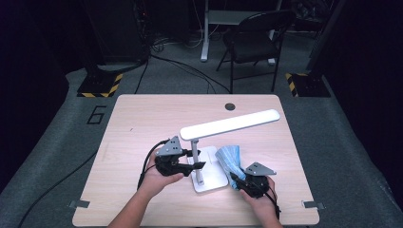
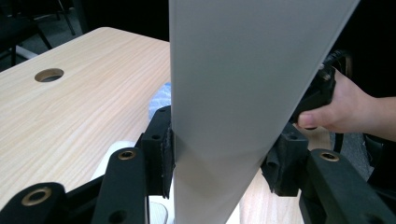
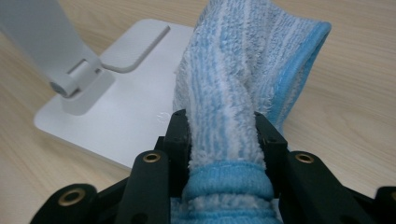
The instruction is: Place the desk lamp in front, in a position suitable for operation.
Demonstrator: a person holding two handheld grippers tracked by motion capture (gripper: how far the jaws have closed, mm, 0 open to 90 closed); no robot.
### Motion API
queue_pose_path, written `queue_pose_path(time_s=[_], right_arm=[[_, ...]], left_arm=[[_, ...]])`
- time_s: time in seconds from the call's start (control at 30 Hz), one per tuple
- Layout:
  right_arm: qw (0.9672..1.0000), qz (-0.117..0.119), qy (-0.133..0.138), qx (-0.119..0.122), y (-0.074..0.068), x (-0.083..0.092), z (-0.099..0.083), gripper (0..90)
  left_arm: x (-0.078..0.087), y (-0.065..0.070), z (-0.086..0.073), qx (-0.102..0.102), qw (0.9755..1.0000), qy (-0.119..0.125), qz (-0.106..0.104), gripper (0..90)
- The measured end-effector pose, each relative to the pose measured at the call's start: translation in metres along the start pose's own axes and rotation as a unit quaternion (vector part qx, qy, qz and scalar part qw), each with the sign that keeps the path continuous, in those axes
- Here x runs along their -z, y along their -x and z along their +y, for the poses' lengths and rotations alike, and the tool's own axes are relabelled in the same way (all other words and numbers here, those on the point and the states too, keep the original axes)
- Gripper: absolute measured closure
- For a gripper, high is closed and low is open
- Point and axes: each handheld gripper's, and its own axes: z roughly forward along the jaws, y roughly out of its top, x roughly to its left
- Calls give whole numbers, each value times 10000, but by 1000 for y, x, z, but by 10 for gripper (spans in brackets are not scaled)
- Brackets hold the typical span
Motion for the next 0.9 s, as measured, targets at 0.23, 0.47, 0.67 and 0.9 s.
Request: queue_pose_path(time_s=[0.23,0.47,0.67,0.9], right_arm=[[9992,399,25,-82,-12,-1,3,642],[9966,809,-17,-144,-20,-4,5,635],[9963,839,-190,-34,-23,-12,1,575],[9972,729,-186,53,-27,-7,4,451]], left_arm=[[0,0,1,49,10000,-12,-21,509],[-1,0,1,78,10000,8,-10,504],[1,1,4,76,9999,89,12,499],[1,1,6,101,9998,146,39,498]])
